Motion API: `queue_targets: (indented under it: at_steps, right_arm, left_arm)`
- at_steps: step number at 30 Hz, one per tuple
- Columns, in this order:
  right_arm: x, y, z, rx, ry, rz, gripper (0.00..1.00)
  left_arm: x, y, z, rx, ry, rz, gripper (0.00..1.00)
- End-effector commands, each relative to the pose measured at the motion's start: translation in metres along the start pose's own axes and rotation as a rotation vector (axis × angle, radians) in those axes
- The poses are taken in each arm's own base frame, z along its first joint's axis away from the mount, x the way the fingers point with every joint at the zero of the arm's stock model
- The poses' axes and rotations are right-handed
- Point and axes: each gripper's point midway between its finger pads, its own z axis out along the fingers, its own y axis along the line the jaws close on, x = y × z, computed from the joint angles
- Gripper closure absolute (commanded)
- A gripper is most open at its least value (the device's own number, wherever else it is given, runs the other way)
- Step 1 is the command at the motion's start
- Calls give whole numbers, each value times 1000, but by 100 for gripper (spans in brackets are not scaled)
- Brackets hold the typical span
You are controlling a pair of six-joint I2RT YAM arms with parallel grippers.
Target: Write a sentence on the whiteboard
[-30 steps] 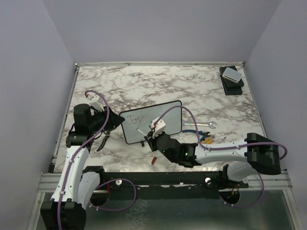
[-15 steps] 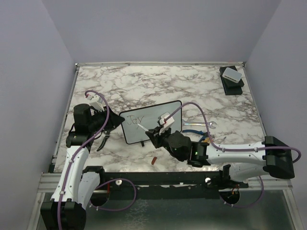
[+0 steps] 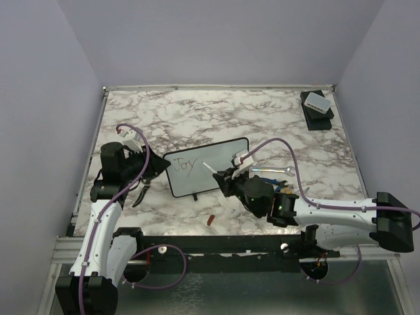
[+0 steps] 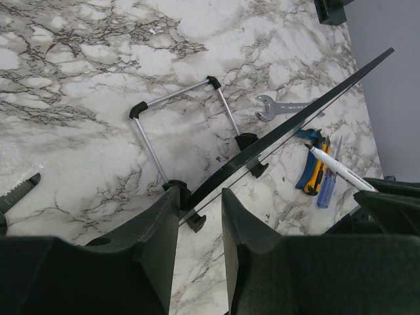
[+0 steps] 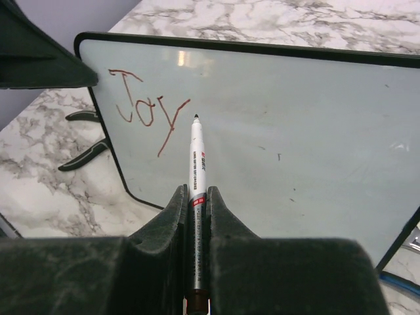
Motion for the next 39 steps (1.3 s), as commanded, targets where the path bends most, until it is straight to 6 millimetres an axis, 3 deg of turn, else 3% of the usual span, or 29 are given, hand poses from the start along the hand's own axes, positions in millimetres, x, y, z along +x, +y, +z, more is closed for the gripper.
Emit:
queue_targets:
  at_steps: [1,14,33,39]
  right_arm:
    - [-3,-14,-1,33,-13,11,99]
    - [-1,-23,12,73,-15,6,99]
    - [43,-29,8,88,118,48,99]
    - [35,-24,8,67,106,35,100]
  left_arm:
    - [5,-2,0,10,14,-11,67]
    - [5,-2,0,10,14,-10,67]
    - [5,-3,-1,15,12,-8,67]
    - [5,-3,-1,14,14,-7,67]
